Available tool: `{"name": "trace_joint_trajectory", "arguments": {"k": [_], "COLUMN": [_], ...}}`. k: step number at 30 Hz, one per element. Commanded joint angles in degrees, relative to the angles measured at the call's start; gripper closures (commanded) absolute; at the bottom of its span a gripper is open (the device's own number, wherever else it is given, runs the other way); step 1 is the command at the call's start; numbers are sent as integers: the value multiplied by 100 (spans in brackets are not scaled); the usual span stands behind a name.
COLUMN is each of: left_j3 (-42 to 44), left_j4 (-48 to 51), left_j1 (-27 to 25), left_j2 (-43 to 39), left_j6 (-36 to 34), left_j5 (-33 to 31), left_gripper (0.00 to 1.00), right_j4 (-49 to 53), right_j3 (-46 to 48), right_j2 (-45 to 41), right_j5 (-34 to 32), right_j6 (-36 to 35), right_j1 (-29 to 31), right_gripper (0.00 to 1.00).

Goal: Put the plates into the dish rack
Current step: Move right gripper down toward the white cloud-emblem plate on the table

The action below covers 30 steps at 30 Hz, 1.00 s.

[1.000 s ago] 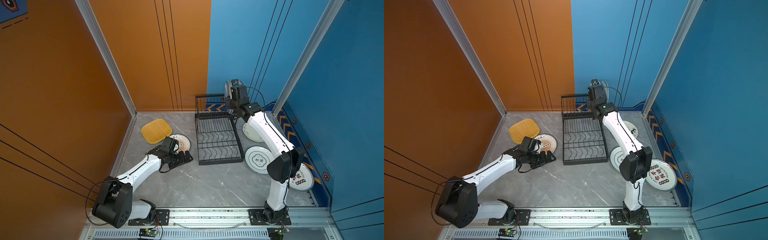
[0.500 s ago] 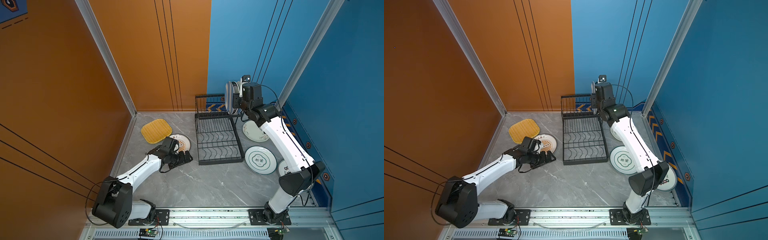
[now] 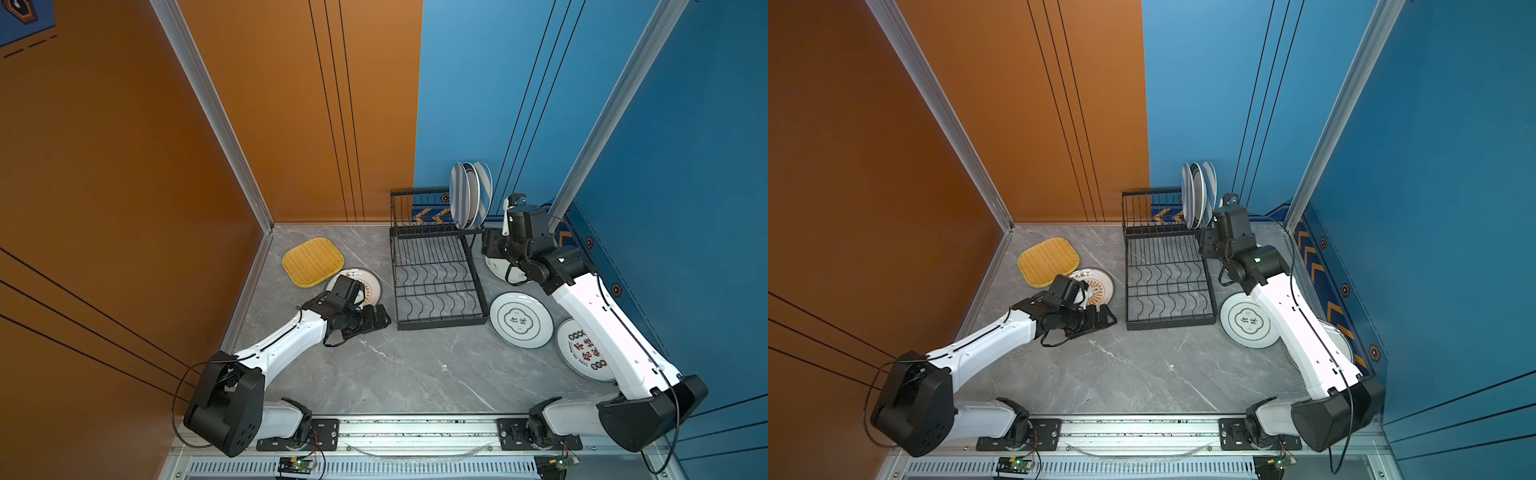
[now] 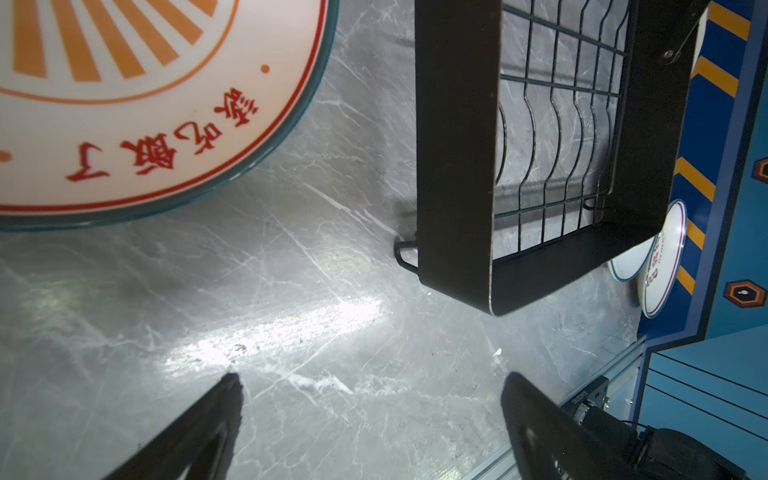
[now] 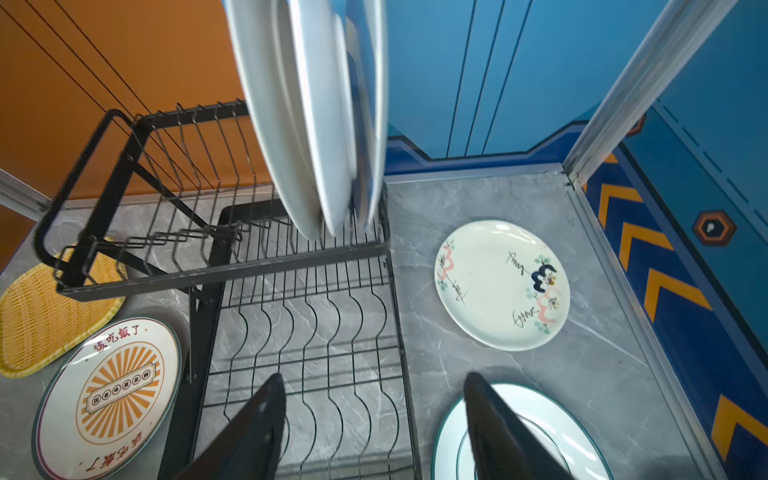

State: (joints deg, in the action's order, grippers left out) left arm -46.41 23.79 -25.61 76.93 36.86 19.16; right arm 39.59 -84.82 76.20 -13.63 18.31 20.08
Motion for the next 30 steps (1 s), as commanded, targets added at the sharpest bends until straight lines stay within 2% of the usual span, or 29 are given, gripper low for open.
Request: {"name": "trace_joint_trajectory", "arguments": {"k": [1, 7, 11, 15, 22, 30], "left_j3": [-81, -47, -34, 1, 78, 176], "left_j4": [12, -4, -20, -41, -68, -142], "left_j1": [-88, -190, -254, -309, -390, -431], "left_j2": [61, 112, 108, 83, -11, -65], "left_j6": [-49, -83, -78, -56, 5, 99], "left_j5": [-85, -30, -22, -36, -102, -177], "left_gripper": [2, 2, 2, 2, 2, 2], "right_j4": [384, 406, 365, 234, 186, 283], "right_j3": [580, 1376, 1474, 1255, 525, -75], "right_j2": [-351, -338, 180, 982, 2410, 3293], "right_j5": [479, 1481, 2073, 2391, 2594, 2237], "right_j6": [413, 386, 132, -95, -487, -1001], "right_j1": [-520, -1827, -2582, -3055, -3151, -2989], "right_gripper": [30, 24, 18, 14, 10, 9]}}
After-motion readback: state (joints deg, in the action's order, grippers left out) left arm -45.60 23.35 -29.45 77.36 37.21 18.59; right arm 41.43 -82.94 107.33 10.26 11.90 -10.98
